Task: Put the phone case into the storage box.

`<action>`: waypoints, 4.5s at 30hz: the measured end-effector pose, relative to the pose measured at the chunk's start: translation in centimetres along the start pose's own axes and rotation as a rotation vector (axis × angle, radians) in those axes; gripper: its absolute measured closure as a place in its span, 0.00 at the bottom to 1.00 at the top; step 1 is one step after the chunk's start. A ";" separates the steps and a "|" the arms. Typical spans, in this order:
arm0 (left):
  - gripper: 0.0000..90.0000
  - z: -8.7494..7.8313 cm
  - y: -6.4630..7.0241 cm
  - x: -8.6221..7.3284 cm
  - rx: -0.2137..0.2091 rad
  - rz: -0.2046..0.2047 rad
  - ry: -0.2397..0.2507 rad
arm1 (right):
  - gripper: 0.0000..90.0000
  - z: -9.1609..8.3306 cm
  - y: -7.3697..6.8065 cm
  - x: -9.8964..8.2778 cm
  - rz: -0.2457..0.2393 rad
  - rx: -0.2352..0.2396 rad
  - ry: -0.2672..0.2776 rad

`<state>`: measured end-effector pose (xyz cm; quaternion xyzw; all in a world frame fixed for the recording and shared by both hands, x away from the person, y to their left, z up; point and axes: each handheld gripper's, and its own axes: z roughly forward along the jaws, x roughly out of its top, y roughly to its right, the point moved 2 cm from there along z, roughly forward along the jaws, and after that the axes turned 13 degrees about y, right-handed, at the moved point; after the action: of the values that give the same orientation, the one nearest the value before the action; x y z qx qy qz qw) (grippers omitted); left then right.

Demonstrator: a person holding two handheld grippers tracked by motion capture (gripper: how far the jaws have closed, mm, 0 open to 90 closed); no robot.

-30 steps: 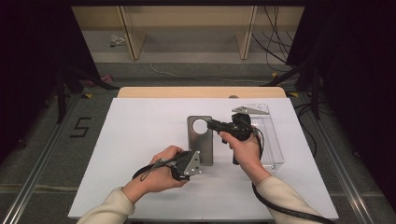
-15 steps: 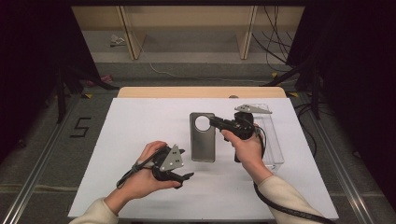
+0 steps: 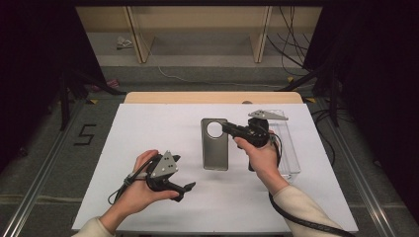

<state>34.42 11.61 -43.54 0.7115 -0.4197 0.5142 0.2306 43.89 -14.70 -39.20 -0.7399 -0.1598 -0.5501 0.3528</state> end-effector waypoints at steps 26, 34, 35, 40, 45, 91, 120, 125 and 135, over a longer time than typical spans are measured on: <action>0.02 -2.2 -1.4 -1.1 0.090 -0.079 0.044 | 0.91 -0.1 -0.2 0.4 -0.023 -0.001 0.009; 0.02 -2.6 -1.6 -1.4 0.114 -0.086 0.052 | 0.91 -0.2 -0.2 0.4 -0.022 -0.001 0.010; 0.02 -2.6 -1.7 -1.5 0.118 -0.088 0.053 | 0.91 -0.2 -0.2 0.4 -0.024 -0.001 0.011; 0.02 -2.8 -1.8 -1.6 0.128 -0.088 0.054 | 0.91 -0.2 -0.1 0.5 -0.024 -0.002 0.015; 0.02 -2.9 -1.9 -1.7 0.135 -0.086 0.054 | 0.91 -0.4 0.0 0.7 -0.023 -0.007 0.021; 0.02 -3.0 -2.1 -1.9 0.152 -0.074 0.055 | 0.91 -1.3 1.0 2.2 -0.034 -0.020 0.060; 0.02 -3.0 -2.1 -1.9 0.156 -0.078 0.060 | 0.91 -2.2 1.7 3.3 -0.041 -0.044 0.090; 0.02 -3.0 -2.2 -1.9 0.157 -0.077 0.059 | 0.91 -2.4 1.9 3.5 -0.041 -0.049 0.094; 0.02 -3.0 -2.2 -1.9 0.158 -0.076 0.060 | 0.91 -2.6 2.0 3.7 -0.040 -0.052 0.102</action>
<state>34.41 15.77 -43.98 0.7274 -0.3433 0.5576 0.2055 44.59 -18.51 -36.08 -0.7166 -0.1419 -0.5978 0.3300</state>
